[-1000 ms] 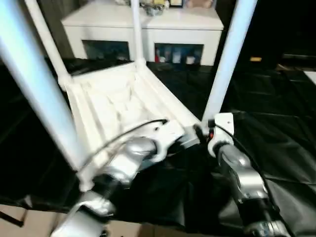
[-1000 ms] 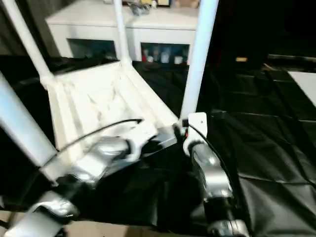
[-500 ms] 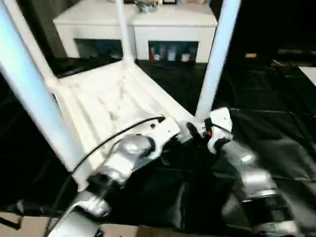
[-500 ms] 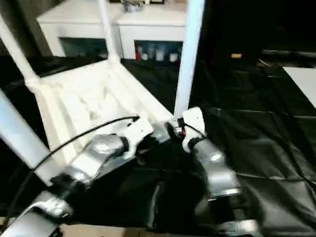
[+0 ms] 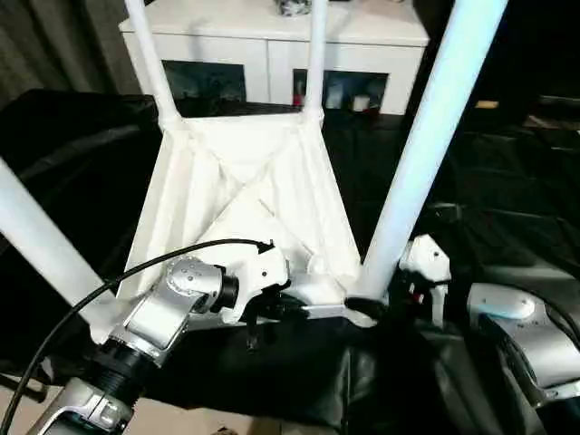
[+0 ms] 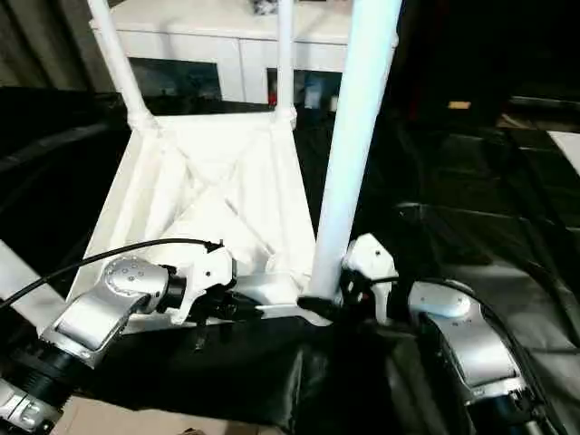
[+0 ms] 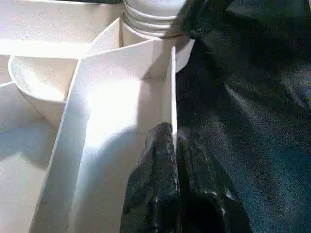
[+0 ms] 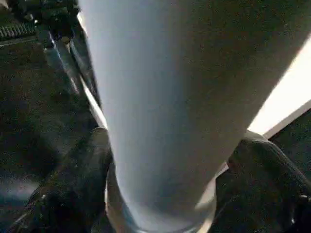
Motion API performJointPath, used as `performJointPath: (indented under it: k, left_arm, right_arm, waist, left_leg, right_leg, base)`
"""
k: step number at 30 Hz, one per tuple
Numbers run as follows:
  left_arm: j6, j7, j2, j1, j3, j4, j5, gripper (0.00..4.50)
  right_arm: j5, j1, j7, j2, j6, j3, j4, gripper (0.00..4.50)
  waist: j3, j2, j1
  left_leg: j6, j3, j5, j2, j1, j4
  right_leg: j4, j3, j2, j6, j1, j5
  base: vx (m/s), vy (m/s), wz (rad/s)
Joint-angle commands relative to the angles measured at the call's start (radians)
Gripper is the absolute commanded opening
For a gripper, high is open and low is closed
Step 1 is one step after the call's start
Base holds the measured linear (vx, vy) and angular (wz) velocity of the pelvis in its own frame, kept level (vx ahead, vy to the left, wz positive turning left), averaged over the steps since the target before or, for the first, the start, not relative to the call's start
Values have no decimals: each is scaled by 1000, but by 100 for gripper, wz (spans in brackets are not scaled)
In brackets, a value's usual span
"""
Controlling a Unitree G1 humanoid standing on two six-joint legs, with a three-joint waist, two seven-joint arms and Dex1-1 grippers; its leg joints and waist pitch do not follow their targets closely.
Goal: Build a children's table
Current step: Rotate leg to tighten
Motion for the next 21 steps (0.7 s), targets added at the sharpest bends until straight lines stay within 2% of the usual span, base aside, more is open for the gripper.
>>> performJointPath:
  k: [1,3,5,6,13,19,20,21]
  left_arm:
    - [-4,-32,-12,15,-34,-3,-16,0]
    - [-12,-28,-5,13,-31,2,-16,0]
    - [-18,-28,4,7,-25,7,-12,0]
    - [-18,-30,6,6,-24,6,-11,0]
    - [-12,-33,8,4,-18,8,-13,0]
    - [-13,-34,8,7,-17,8,-18,0]
    - [-5,-13,-2,11,-11,21,-13,0]
    - [-5,-13,-2,11,-11,21,-13,0]
  right_arm:
    - [-4,2,15,-4,8,24,-9,387]
    - [6,6,32,-12,15,27,-15,358]
    - [21,4,39,-18,26,21,-12,348]
    - [24,3,41,-20,28,20,-11,327]
    - [36,8,49,-6,54,11,-4,276]
    - [51,9,41,4,61,-2,-2,270]
    - [74,2,-16,49,72,-36,24,270]
    - [74,2,-16,49,72,-36,24,270]
  waist:
    - [-45,-17,-2]
    - [-46,-17,-1]
    - [-48,-16,-1]
    - [-50,-15,0]
    - [-51,-15,3]
    - [-52,-16,3]
    - [-52,-14,3]
    - [-52,-14,2]
  left_leg:
    - [65,-8,-199,45,17,-77]
    - [68,-8,-184,44,16,-75]
    - [80,-8,-157,43,14,-72]
    - [92,-7,-129,42,15,-69]
    - [98,-7,-131,43,16,-68]
    - [100,-6,-121,42,16,-66]
    - [101,-7,-120,42,16,-65]
    - [102,-6,-117,42,15,-65]
  right_leg:
    - [-70,32,-43,-252,36,-95]
    - [-68,31,-42,-252,37,-76]
    - [-64,30,-41,-256,39,-33]
    - [-59,30,-40,-265,40,12]
    - [-58,29,-41,-278,41,18]
    - [-56,29,-41,-279,42,27]
    - [-55,29,-41,-281,41,28]
    - [-55,29,-42,-283,41,31]
  base:
    - [0,0,0]
    - [0,0,0]
    - [0,0,0]
    - [0,0,0]
    - [0,0,0]
    - [0,0,0]
    - [0,0,0]
    - [0,0,0]
